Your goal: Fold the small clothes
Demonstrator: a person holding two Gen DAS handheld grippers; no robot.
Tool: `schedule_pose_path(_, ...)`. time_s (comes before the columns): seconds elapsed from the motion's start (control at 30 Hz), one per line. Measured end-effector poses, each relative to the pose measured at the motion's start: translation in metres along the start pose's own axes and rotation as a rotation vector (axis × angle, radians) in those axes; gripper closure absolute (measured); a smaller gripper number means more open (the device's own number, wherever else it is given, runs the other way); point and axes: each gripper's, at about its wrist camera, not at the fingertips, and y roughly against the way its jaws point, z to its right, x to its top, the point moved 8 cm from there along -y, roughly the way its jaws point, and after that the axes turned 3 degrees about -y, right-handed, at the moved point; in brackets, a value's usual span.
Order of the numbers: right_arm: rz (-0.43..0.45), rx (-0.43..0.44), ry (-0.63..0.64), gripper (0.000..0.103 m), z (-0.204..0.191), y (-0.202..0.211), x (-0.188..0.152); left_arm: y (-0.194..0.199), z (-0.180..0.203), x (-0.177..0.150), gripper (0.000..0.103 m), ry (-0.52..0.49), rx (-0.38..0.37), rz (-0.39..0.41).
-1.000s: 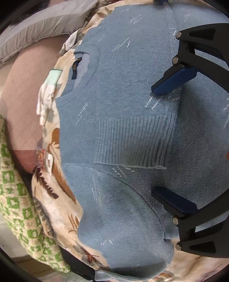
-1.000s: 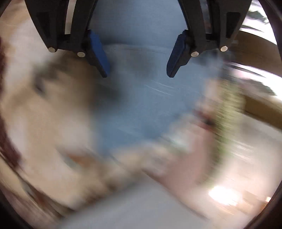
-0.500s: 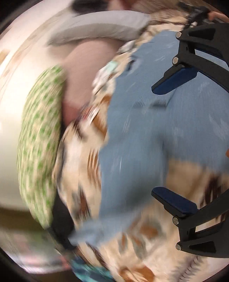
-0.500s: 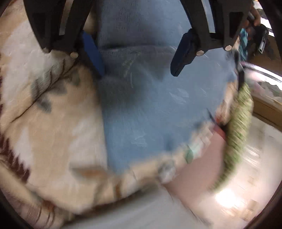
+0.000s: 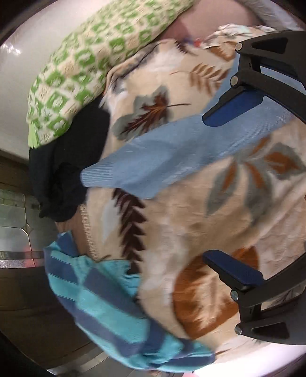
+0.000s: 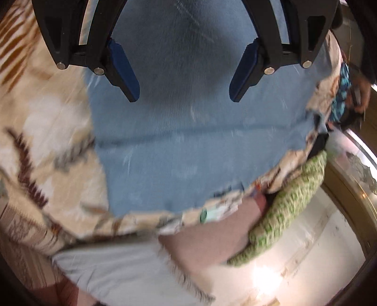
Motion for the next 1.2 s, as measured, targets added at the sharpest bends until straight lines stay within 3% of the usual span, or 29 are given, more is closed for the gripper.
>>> schedule_pose_path(0.1, -0.024, -0.017, 0.000, 0.022, 0.012, -0.021, -0.016, -0.003, 0.020, 0.021, 0.000, -0.001, 0.076, -0.018)
schedule_pose_path(0.23, 0.004, -0.040, 0.077, 0.019, 0.007, -0.022, -0.019, -0.038, 0.066, 0.033, 0.000, -0.119, 0.166, -0.120)
schedule_pose_path(0.43, 0.018, -0.042, 0.122, 0.015, 0.004, -0.023, -0.023, -0.075, 0.075, 0.041, 0.000, -0.161, 0.280, -0.118)
schedule_pose_path(0.47, 0.020, -0.033, 0.115, 0.015, 0.004, -0.022, -0.022, -0.081, 0.071, 0.041, 0.006, -0.177, 0.322, -0.115)
schedule_pose_path(0.6, 0.027, -0.005, 0.097, 0.015, 0.006, -0.022, -0.021, -0.089, 0.064, 0.045, 0.067, -0.242, 0.421, -0.095)
schedule_pose_path(0.63, 0.028, -0.004, 0.098, 0.015, 0.006, -0.023, -0.020, -0.088, 0.062, 0.045, 0.069, -0.254, 0.437, -0.087)
schedule_pose_path(0.7, 0.029, 0.002, 0.098, 0.014, 0.005, -0.023, -0.020, -0.086, 0.060, 0.044, 0.086, -0.258, 0.441, -0.084)
schedule_pose_path(0.83, 0.035, 0.018, 0.089, 0.014, 0.006, -0.022, -0.020, -0.062, 0.054, 0.047, 0.090, -0.181, 0.359, -0.035)
schedule_pose_path(1.0, 0.047, 0.045, 0.067, 0.014, 0.007, -0.021, -0.019, 0.017, 0.085, 0.047, 0.090, -0.172, 0.131, 0.148)
schedule_pose_path(1.07, 0.051, 0.052, 0.061, 0.014, 0.007, -0.021, -0.018, 0.065, 0.118, 0.034, 0.090, -0.231, 0.041, 0.240)
schedule_pose_path(1.2, 0.059, 0.068, 0.046, 0.014, 0.009, -0.019, -0.018, 0.137, 0.193, -0.009, 0.090, -0.361, -0.135, 0.342)
